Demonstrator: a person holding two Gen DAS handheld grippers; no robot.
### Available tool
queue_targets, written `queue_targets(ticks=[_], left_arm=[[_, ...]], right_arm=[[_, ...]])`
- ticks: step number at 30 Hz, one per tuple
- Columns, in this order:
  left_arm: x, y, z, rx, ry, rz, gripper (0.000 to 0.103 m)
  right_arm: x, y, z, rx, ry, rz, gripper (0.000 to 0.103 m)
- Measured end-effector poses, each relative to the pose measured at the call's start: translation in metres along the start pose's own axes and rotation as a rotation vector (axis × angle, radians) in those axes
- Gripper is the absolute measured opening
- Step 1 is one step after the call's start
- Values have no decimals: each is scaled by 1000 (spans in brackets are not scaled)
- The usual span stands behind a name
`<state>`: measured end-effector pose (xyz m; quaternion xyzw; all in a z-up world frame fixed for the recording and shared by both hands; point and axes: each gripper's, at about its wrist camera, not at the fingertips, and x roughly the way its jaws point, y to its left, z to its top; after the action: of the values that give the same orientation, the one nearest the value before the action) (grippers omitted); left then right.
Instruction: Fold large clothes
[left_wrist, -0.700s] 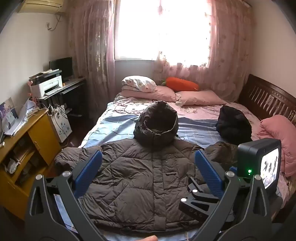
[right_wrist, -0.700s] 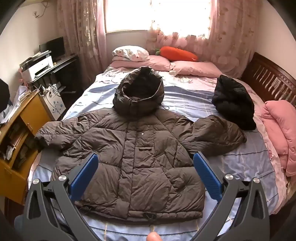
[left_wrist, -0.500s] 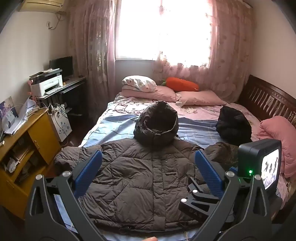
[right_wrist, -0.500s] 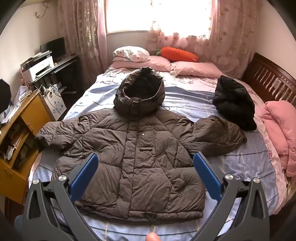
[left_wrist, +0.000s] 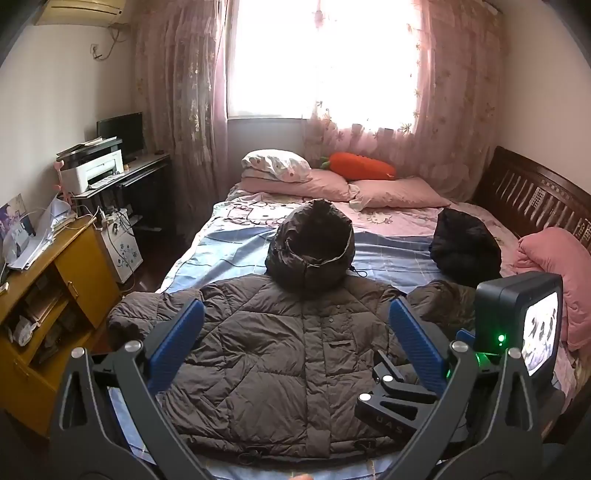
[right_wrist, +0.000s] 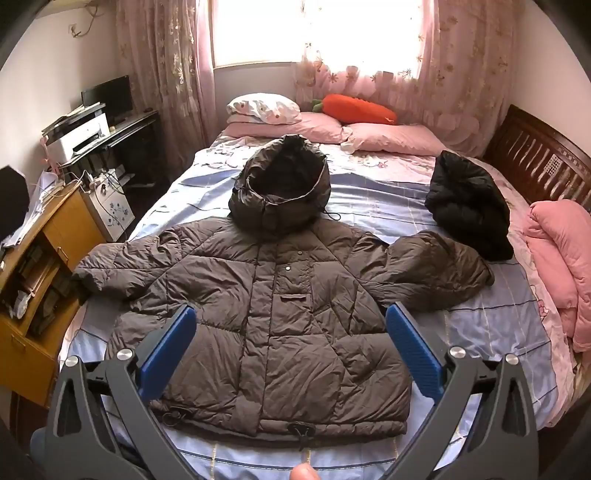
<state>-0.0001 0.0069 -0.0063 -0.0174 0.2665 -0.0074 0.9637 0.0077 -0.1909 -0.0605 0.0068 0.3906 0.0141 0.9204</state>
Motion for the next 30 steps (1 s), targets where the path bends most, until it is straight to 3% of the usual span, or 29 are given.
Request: queue_targets(ticks=[18,19,30], left_arm=[[-7,5,-21,9,0,10,101],[1,-5,-10,14,9,6,101],[2,0,-10,13,18,4,101]], right_arm=[[-2,0,0,5,1,4,102],[-2,1,-1,5,1,4,102],[-3,1,-1,7,3,3,102]])
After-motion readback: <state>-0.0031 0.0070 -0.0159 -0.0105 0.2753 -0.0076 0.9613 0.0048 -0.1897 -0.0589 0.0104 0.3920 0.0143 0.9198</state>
